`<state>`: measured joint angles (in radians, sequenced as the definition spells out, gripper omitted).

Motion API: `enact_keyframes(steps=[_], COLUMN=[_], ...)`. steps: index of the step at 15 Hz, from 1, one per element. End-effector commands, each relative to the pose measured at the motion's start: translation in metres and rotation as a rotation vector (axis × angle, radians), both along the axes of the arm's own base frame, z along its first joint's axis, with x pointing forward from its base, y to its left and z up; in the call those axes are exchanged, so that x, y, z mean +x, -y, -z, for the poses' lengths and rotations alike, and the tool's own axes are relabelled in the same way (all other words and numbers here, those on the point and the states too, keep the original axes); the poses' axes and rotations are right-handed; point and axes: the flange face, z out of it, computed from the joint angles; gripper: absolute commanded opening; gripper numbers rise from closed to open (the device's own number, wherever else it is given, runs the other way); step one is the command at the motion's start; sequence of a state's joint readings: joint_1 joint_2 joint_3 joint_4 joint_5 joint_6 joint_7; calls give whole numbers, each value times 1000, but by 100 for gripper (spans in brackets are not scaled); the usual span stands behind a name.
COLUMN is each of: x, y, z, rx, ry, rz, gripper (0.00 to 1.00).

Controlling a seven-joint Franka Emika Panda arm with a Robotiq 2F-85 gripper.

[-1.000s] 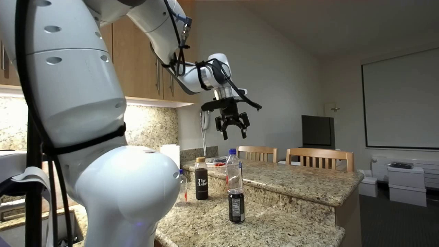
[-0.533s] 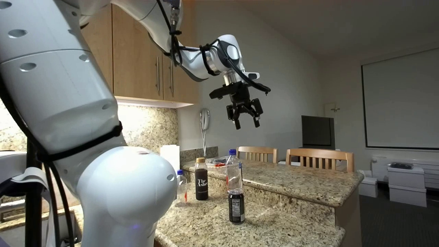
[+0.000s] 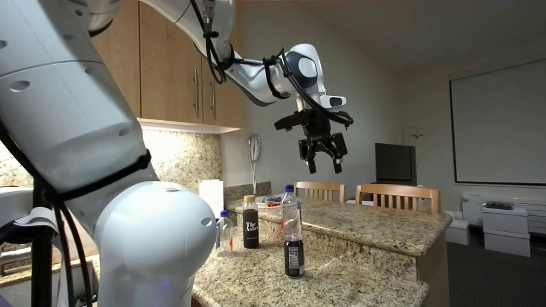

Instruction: Put the blue bottle on the soda can

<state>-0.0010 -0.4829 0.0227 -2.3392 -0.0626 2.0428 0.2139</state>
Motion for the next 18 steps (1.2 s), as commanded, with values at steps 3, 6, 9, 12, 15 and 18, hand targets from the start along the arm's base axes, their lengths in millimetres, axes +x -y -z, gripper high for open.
enact_keyframes(steps=[3,6,9,12,15,18], x=[-12,-7,-8,-8,-8,-8], y=[-3,-4,-4,-5,-5,-5], z=[27,27,29,29,29,29], rx=[-6,-5,-6,-6,-6,-6], ry=[-52,-58,-61,-61,-61,-61], rz=[-34,-15,-17,-17,-17,-17], gripper=[100,100,100,100,100,100])
